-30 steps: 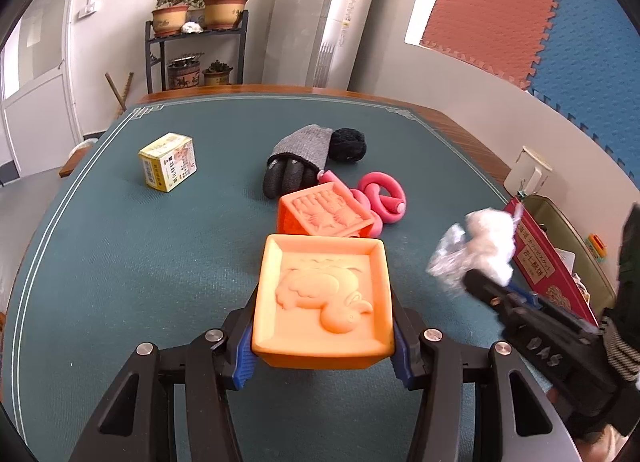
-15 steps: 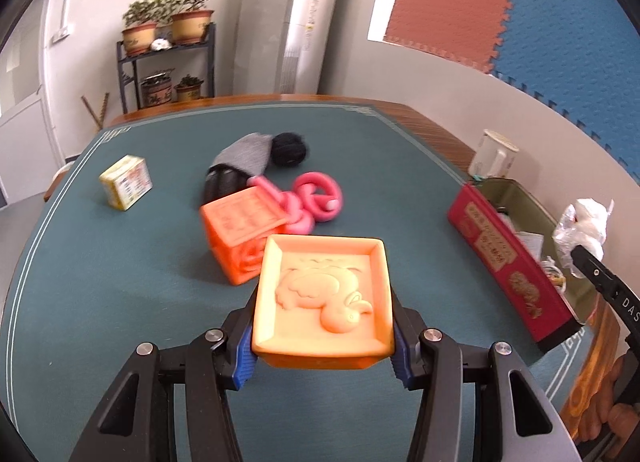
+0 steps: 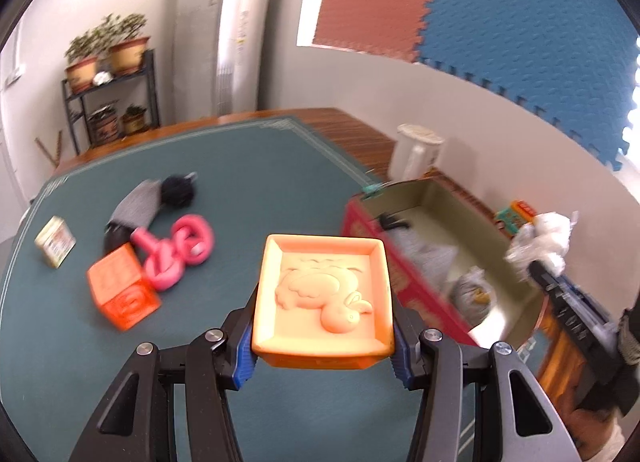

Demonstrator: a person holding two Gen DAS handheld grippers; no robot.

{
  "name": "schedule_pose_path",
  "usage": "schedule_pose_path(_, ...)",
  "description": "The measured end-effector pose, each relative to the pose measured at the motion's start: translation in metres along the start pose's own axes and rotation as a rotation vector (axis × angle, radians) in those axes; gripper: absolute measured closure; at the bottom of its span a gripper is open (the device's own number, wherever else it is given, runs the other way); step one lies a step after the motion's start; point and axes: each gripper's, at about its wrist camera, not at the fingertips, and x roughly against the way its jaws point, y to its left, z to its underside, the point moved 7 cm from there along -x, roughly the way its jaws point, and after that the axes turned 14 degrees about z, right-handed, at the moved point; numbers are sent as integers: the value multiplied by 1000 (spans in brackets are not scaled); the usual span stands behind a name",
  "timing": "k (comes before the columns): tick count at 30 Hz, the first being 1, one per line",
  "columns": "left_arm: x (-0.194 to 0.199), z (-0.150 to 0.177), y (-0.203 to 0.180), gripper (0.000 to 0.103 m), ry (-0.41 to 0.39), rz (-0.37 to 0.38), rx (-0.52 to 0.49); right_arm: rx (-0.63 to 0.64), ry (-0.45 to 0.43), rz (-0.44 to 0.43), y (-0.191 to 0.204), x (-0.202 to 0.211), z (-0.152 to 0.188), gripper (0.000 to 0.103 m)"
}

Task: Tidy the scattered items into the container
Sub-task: 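Drop the white plastic bag into the red tin with the right tool while the left tool carries the cube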

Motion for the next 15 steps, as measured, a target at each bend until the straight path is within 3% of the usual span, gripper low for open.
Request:
schedule_pose_path(12, -47, -38, -77, 48, 10, 85, -98, 48, 0, -59, -7, -11, -4, 66)
schedule_pose_path(14, -57, -41, -81, 48, 20, 97, -99, 67, -8, -74, -5, -9, -5, 51)
schedule_pose_path(15, -62, -42, -84, 48, 27, 104, -99, 70, -17, -72, -6, -8, -6, 32)
